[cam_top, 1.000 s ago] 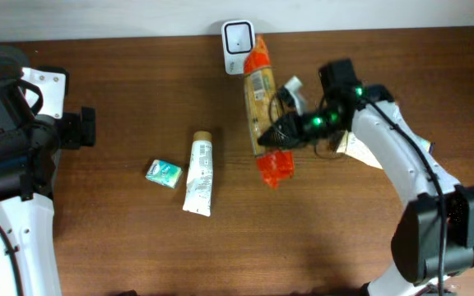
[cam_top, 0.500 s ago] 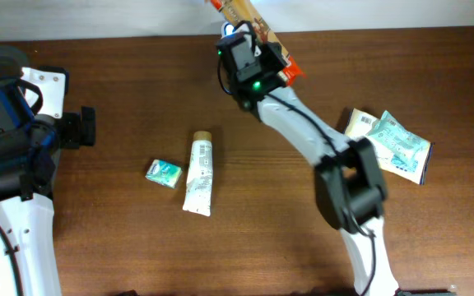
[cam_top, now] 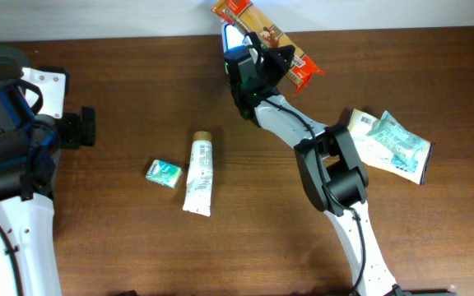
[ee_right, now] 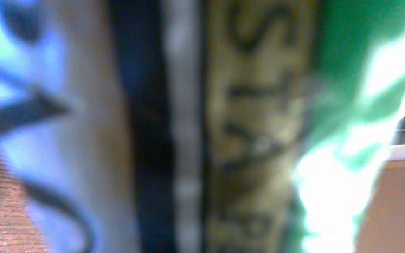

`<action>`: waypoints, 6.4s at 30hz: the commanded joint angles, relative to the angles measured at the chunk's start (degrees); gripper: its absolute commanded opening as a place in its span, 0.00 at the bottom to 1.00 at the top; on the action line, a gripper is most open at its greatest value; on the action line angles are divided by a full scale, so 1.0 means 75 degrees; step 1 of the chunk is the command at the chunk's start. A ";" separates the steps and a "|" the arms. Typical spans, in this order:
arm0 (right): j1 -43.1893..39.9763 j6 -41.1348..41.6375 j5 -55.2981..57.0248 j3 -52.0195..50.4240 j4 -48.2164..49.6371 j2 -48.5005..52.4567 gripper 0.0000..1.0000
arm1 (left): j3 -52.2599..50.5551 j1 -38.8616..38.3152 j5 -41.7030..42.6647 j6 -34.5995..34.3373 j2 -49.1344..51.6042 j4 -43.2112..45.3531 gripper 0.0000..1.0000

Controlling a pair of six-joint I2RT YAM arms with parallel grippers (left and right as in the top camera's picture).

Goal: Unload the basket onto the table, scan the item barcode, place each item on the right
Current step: 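Hold the spaghetti package barcode in front of the scanner, then carry the spaghetti package right and release it on the pile, then reach the right gripper to the white tube and grasp it, then lift the white tube and carry it toward the scanner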

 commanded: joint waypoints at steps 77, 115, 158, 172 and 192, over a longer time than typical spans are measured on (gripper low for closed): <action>0.1460 1.2021 -1.2665 -0.5485 -0.2229 -0.3357 0.28 | 0.0032 0.0026 0.0079 0.0117 0.0006 0.0015 0.99; 0.2323 0.7463 -0.7755 -0.2565 -0.8719 -0.3130 0.71 | 0.0032 0.0026 0.0079 0.0114 0.0006 0.0015 0.99; -0.1116 0.4864 -1.7118 -0.2763 -0.8294 -0.4191 0.04 | 0.0032 0.0029 0.0079 0.0117 0.0006 0.0015 0.99; -0.2769 0.3818 -2.0350 -0.2602 -0.8116 -0.4421 0.04 | 0.0032 0.0029 0.0079 0.0114 0.0006 0.0015 0.99; -0.2926 0.4532 -1.9566 -0.2477 -0.7871 -0.4552 0.04 | 0.0032 0.0026 0.0079 0.0117 0.0006 0.0015 0.99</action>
